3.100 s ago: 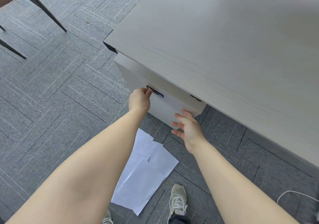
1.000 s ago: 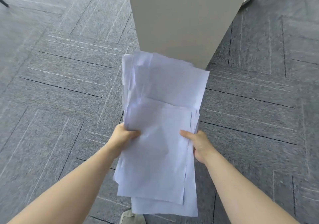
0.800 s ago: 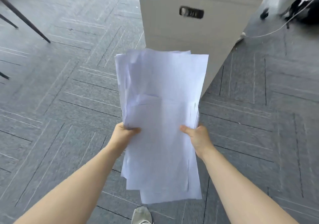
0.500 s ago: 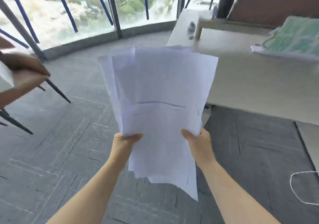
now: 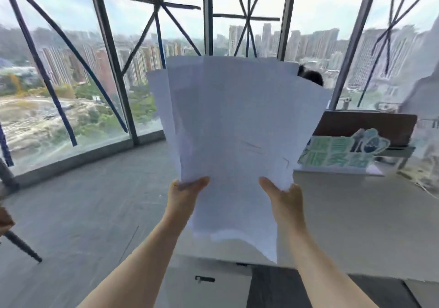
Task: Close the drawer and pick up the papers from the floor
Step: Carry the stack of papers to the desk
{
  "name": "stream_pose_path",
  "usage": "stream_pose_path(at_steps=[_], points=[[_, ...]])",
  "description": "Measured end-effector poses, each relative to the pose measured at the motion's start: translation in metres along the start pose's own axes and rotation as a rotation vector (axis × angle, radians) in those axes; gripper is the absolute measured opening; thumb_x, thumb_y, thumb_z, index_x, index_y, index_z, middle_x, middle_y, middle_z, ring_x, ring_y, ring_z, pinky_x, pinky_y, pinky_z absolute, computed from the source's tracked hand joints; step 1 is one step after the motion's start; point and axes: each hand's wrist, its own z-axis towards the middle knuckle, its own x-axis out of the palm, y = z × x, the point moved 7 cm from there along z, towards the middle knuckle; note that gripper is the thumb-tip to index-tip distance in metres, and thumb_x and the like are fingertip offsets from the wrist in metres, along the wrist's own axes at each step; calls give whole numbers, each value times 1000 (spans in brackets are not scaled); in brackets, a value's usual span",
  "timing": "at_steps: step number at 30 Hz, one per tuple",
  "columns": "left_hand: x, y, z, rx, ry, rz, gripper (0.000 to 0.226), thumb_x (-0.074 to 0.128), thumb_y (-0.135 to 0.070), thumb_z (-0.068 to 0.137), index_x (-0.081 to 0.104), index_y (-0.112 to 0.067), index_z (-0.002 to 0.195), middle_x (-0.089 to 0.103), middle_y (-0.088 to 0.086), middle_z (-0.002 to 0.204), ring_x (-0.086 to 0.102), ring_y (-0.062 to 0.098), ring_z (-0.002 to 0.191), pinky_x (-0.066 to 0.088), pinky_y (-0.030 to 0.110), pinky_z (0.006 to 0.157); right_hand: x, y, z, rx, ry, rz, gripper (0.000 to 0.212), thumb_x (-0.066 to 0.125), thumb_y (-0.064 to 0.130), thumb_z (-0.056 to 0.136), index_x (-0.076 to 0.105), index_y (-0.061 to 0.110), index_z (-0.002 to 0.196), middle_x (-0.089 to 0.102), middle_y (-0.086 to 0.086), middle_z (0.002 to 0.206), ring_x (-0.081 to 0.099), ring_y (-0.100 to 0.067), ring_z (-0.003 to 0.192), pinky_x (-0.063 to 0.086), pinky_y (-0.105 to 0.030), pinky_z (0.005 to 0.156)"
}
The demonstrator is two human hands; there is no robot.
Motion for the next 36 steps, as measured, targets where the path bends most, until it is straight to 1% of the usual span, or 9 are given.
stream_pose_path(at_steps=[6,10,16,22,26,29,31,33,36], points=[[76,21,100,56,-26,10,10,79,-8,72,73,-14,77,72,-14,59,66,-1,56,50,15,52,-15,-27,134,-28,70,28,18,74,5,80,76,22,77,78,8,76,70,-8,70,56,-22,66],[78,101,138,-81,-3,113,24,82,-18,57,78,-14,81,78,0,79,72,11,75,56,26,67,-27,-113,183,110,144,-93,16,75,0,77,75,16,81,77,1,79,67,-12,72,54,-35,73],[90,167,169,-229,-29,91,16,77,-9,59,75,-11,75,73,-4,64,65,7,60,51,17,53,-28,-196,218,228,110,-181,20,75,4,80,75,7,99,79,4,84,73,-7,76,55,-27,68],[92,191,198,-302,51,37,33,80,-18,62,74,-6,91,78,5,87,71,20,81,54,32,73,-28,-220,239,342,73,-203,10,69,7,85,72,7,94,77,-14,91,72,-28,85,56,-40,73],[106,164,237,-184,25,-4,11,77,-4,73,72,-6,83,76,-4,71,68,9,65,53,24,62,-15,-189,264,175,-78,-174,11,68,7,87,62,0,79,66,-4,75,59,-15,70,48,-21,63],[101,159,257,-153,43,-47,27,77,-12,72,69,-6,97,75,-1,80,68,11,70,55,23,62,-8,-185,270,117,-126,-137,24,66,8,88,54,-12,83,57,-7,74,52,-13,67,43,-27,62],[93,183,253,-253,94,61,33,77,-23,64,71,-16,95,76,-3,81,69,15,75,56,30,66,0,-206,263,211,-53,-112,3,65,4,89,65,1,89,70,2,77,65,-11,70,50,-24,67],[87,209,246,-375,124,140,34,78,-25,59,72,-21,93,76,-1,85,69,21,82,56,38,74,11,-233,252,346,26,-124,15,64,1,87,70,8,99,77,2,87,74,-18,84,55,-24,68],[83,227,249,-404,58,92,35,76,-20,62,71,-20,96,75,-1,88,69,17,81,54,29,69,18,-258,244,407,-22,-108,16,61,-1,86,67,7,98,74,-1,86,72,-12,77,55,-20,62]])
